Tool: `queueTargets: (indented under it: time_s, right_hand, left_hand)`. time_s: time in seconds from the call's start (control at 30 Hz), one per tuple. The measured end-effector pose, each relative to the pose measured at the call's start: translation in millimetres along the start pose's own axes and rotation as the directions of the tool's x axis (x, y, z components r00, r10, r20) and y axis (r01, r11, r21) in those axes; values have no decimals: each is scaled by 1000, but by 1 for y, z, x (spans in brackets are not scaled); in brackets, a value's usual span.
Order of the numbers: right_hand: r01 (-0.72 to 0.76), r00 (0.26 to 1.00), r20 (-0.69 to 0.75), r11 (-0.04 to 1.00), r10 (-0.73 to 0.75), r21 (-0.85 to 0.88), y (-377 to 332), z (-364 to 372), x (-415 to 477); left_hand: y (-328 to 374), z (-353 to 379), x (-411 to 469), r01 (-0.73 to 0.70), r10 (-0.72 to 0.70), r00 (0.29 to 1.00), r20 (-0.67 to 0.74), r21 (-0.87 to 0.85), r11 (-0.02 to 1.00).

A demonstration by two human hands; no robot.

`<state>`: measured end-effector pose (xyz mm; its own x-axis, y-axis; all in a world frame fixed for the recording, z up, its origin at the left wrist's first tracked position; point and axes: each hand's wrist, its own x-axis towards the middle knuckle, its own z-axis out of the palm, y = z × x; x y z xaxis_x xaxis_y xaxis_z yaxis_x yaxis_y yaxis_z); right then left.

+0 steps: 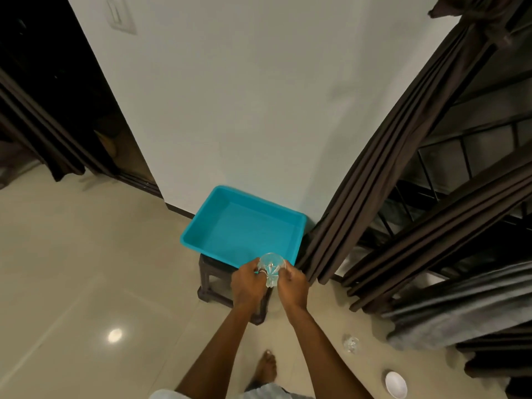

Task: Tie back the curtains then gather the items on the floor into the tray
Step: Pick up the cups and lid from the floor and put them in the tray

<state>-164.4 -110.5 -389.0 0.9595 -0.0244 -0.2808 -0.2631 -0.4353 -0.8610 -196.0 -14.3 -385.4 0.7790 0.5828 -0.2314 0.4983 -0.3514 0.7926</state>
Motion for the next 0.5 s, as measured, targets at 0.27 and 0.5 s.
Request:
queueTargets:
  time_s: [0.27, 0.5]
  right_hand:
    - [-20, 1000, 22, 1000, 20, 16, -15, 23, 42]
    - [-70, 997, 12, 997, 70, -41, -25, 41, 67]
  left_hand:
    - [7, 2, 48, 23, -21, 999, -39, 42, 999]
    - [11, 0, 79, 43, -43, 999, 0, 24, 999]
